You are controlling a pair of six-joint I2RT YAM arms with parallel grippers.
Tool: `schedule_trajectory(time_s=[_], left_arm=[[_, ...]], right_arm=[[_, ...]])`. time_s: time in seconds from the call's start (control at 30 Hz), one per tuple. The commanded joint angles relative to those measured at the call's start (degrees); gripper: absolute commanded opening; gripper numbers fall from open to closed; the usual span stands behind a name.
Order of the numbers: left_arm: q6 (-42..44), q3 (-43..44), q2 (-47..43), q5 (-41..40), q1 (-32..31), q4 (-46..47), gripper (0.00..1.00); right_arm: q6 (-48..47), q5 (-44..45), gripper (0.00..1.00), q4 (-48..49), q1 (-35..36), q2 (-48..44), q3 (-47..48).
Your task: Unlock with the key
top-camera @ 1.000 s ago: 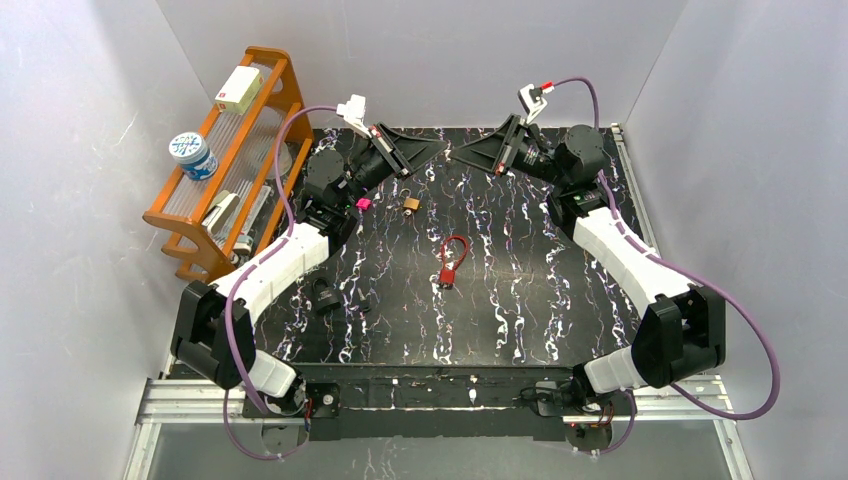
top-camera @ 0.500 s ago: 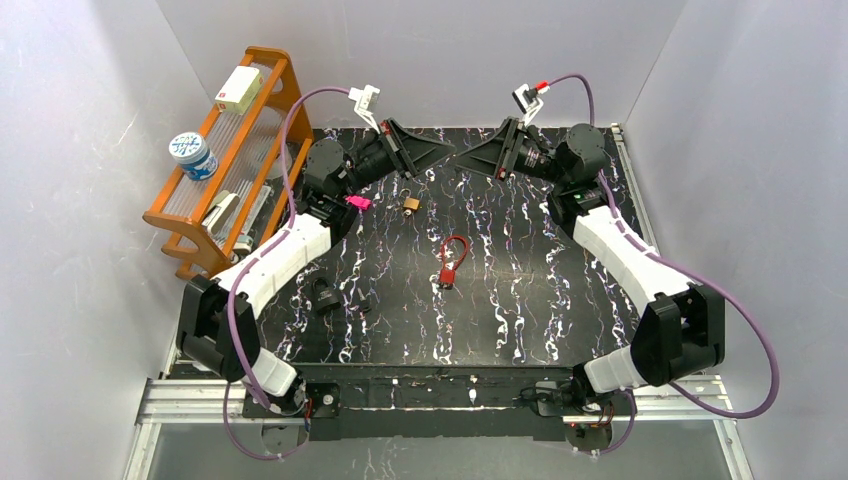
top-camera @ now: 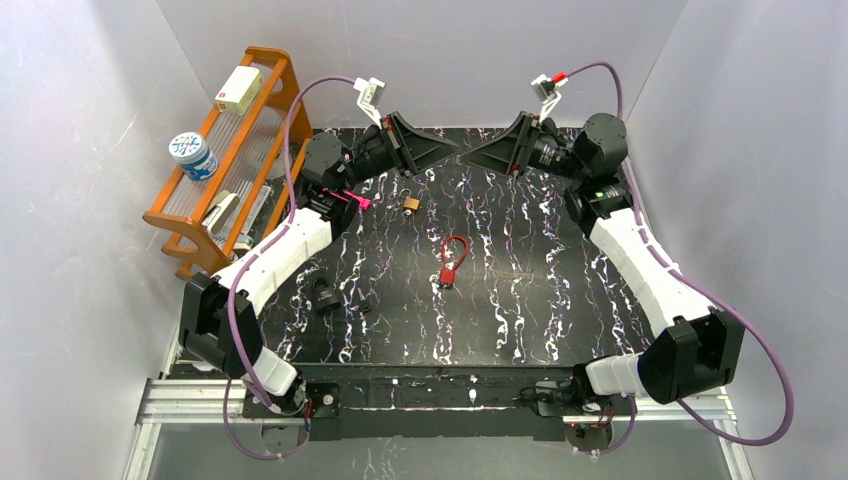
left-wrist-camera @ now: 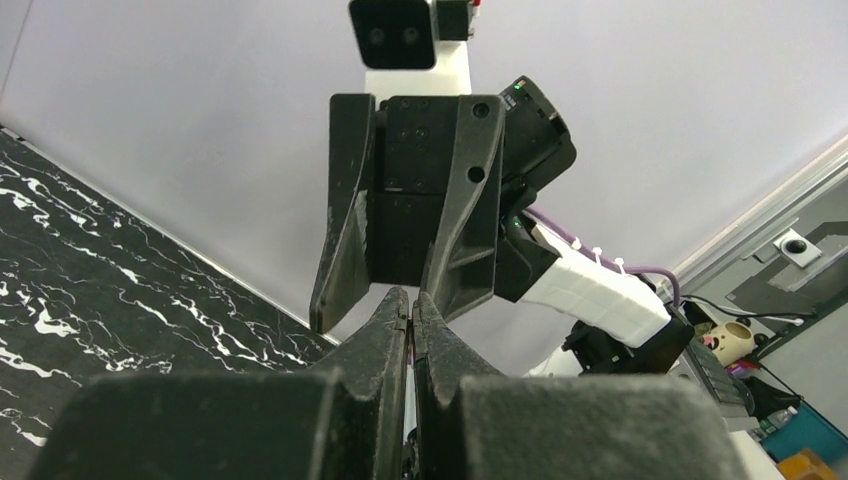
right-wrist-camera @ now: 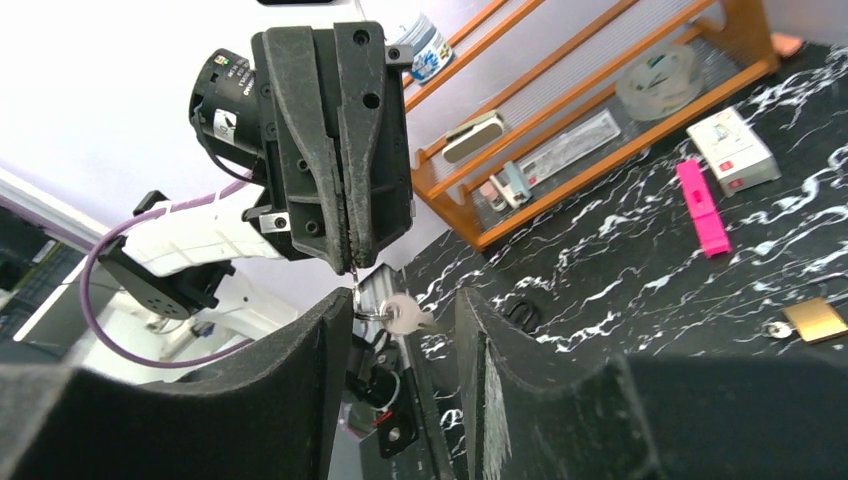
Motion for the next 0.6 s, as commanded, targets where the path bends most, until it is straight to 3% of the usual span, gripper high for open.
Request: schedule_trajectory(time_s=[0.0, 0.23, 0.57], left_arm=[[-0.16, 2.62, -0.4, 2.76, -0.19, 2.46, 0.0], [-0.11, 3.2, -0.34, 2.83, -0.19, 2.46, 0.0], [-0.39, 3.4, -0.29, 1.84, -0.23, 2.46, 0.0]], right_arm=[[-5.78, 0.55, 0.5, -4.62, -1.23, -2.55, 4.65], [-2.41, -1.64, 0.49, 0.57, -1.25, -2.35, 3.07], [-0.15, -2.77, 0.33, 3.31, -0.77, -1.24, 2.12]])
